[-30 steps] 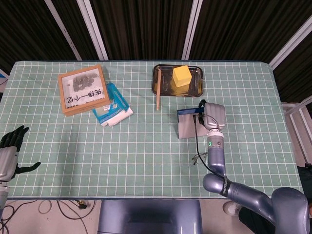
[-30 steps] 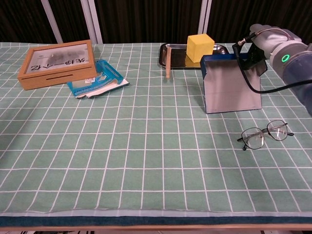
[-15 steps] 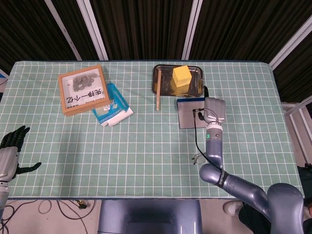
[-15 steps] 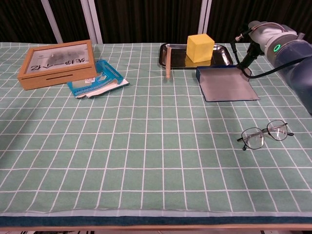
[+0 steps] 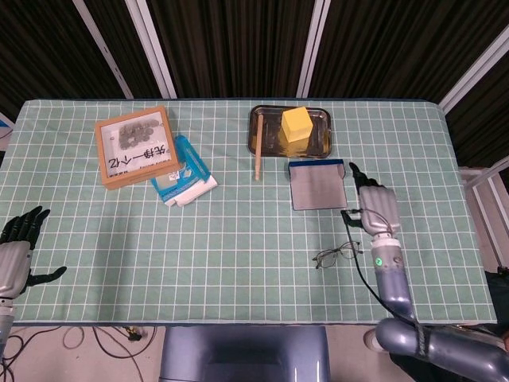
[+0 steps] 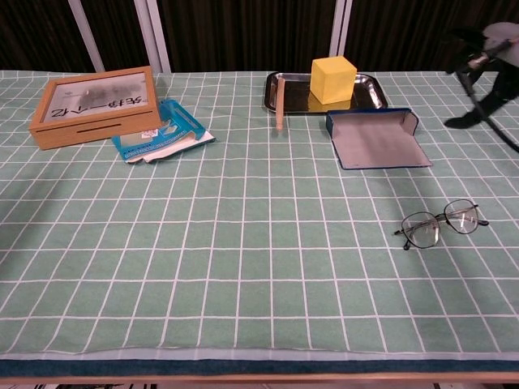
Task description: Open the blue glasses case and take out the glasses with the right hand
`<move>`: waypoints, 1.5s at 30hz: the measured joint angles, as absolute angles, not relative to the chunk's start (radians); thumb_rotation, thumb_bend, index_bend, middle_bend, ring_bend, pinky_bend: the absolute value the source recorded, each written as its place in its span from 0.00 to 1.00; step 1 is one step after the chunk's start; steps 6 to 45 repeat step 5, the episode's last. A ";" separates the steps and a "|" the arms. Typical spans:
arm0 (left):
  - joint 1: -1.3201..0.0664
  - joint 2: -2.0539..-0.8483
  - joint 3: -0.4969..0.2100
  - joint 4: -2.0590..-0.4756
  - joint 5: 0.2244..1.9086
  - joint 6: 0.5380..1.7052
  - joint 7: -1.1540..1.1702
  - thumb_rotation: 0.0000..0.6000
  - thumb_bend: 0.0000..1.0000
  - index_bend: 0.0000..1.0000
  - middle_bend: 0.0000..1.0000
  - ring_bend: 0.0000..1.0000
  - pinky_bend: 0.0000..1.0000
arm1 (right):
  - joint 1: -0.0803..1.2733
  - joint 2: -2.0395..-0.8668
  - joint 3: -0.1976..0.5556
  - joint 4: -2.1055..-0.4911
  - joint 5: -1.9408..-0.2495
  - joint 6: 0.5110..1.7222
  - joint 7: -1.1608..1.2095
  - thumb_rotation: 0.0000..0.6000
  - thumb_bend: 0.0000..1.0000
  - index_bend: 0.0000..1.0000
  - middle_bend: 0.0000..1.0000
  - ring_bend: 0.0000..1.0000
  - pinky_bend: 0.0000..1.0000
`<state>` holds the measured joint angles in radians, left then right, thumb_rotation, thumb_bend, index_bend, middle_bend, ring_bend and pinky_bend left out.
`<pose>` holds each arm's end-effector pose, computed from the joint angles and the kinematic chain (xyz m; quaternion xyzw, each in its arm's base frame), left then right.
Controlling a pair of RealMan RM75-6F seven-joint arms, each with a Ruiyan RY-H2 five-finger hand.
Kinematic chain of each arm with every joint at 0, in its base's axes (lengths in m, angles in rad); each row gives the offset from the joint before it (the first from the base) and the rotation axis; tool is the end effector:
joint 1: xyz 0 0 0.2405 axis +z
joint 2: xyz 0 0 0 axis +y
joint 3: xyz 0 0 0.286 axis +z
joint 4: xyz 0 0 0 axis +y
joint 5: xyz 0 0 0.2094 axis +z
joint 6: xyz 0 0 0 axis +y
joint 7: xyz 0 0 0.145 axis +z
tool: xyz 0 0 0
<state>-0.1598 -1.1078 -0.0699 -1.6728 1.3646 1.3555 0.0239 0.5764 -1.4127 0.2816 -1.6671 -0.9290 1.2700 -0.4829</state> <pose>-0.3340 0.2111 0.1628 -0.5860 -0.4371 -0.3656 0.5761 -0.2165 -0.3537 0.0793 0.5921 -0.4096 0.3889 0.5748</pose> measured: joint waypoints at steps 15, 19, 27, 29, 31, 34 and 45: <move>-0.157 -1.111 -0.066 -1.664 1.371 1.365 0.045 1.00 0.01 0.00 0.00 0.00 0.00 | 0.415 -1.270 0.132 -1.756 -1.132 1.360 -0.363 1.00 0.09 0.00 0.00 0.00 0.24; -0.157 -1.111 -0.066 -1.664 1.371 1.365 0.045 1.00 0.01 0.00 0.00 0.00 0.00 | 0.415 -1.270 0.132 -1.756 -1.132 1.360 -0.363 1.00 0.09 0.00 0.00 0.00 0.24; -0.157 -1.111 -0.066 -1.664 1.371 1.365 0.045 1.00 0.01 0.00 0.00 0.00 0.00 | 0.415 -1.270 0.132 -1.756 -1.132 1.360 -0.363 1.00 0.09 0.00 0.00 0.00 0.24; -0.157 -1.111 -0.066 -1.664 1.371 1.365 0.045 1.00 0.01 0.00 0.00 0.00 0.00 | 0.415 -1.270 0.132 -1.756 -1.132 1.360 -0.363 1.00 0.09 0.00 0.00 0.00 0.24; -0.157 -1.111 -0.066 -1.664 1.371 1.365 0.045 1.00 0.01 0.00 0.00 0.00 0.00 | 0.415 -1.270 0.132 -1.756 -1.132 1.360 -0.363 1.00 0.09 0.00 0.00 0.00 0.24; -0.157 -1.111 -0.066 -1.664 1.371 1.365 0.045 1.00 0.01 0.00 0.00 0.00 0.00 | 0.415 -1.270 0.132 -1.756 -1.132 1.360 -0.363 1.00 0.09 0.00 0.00 0.00 0.24; -0.157 -1.111 -0.066 -1.664 1.371 1.365 0.045 1.00 0.01 0.00 0.00 0.00 0.00 | 0.415 -1.270 0.132 -1.756 -1.132 1.360 -0.363 1.00 0.09 0.00 0.00 0.00 0.24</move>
